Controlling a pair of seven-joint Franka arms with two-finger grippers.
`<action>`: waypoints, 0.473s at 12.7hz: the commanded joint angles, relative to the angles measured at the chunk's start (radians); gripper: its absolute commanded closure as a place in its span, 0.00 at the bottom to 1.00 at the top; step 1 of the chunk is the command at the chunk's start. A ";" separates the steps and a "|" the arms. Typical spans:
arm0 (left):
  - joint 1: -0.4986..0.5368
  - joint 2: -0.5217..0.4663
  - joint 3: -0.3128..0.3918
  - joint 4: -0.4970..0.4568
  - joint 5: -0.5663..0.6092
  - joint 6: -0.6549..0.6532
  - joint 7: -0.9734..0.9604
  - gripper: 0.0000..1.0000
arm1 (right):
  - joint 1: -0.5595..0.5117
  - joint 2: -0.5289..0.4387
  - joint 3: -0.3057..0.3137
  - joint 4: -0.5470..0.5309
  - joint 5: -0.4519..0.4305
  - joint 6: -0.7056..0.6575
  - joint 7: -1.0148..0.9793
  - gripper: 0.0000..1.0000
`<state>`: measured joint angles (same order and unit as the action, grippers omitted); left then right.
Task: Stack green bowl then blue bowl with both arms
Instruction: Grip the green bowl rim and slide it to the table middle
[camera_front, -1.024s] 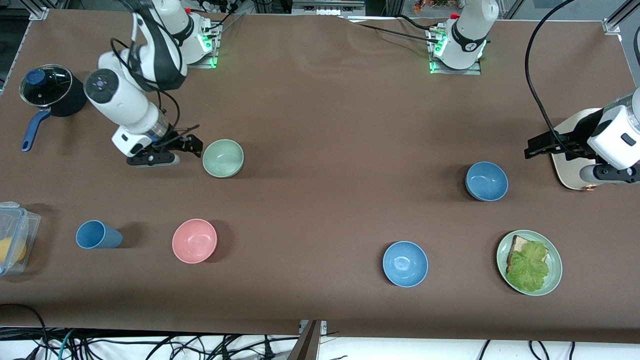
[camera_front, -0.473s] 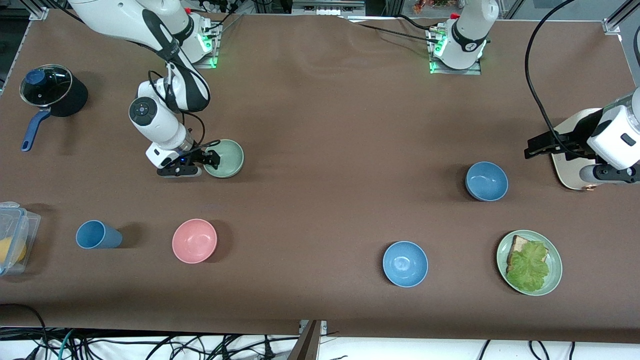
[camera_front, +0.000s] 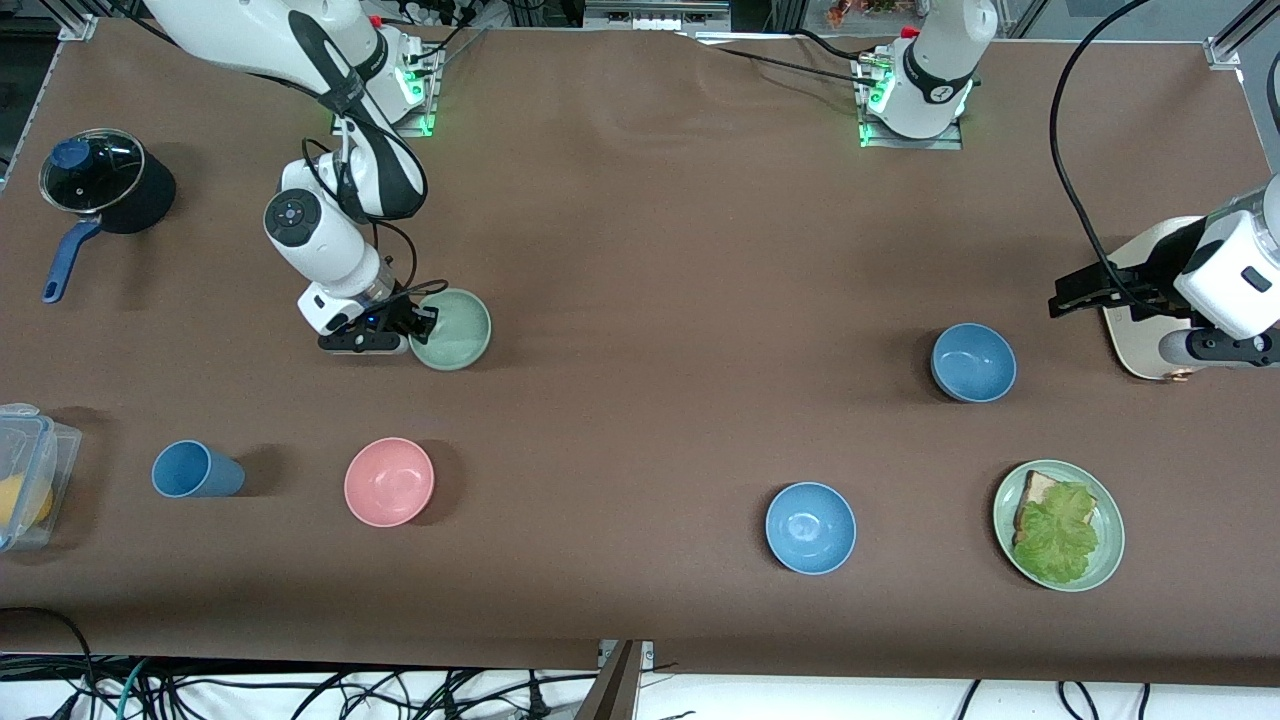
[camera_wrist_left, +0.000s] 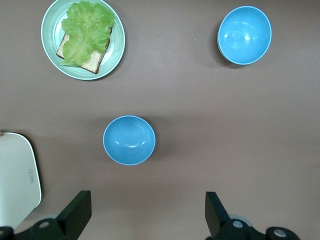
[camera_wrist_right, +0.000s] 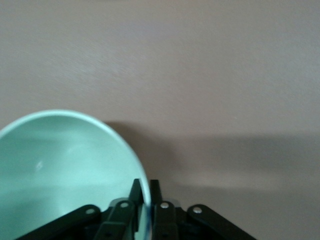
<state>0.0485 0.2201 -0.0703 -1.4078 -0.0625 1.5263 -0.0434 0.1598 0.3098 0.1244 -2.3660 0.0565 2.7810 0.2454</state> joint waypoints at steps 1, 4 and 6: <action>-0.001 0.002 -0.002 0.012 0.020 -0.008 0.020 0.00 | 0.017 -0.008 0.021 0.087 0.008 -0.107 0.070 1.00; 0.001 0.007 0.000 0.012 0.020 -0.008 0.022 0.00 | 0.124 0.049 0.023 0.291 0.008 -0.270 0.251 1.00; -0.001 0.007 -0.002 0.012 0.016 -0.006 0.020 0.00 | 0.206 0.138 0.021 0.417 0.005 -0.288 0.394 1.00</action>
<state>0.0487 0.2220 -0.0701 -1.4077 -0.0625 1.5264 -0.0434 0.2995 0.3380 0.1493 -2.0867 0.0565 2.5215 0.5281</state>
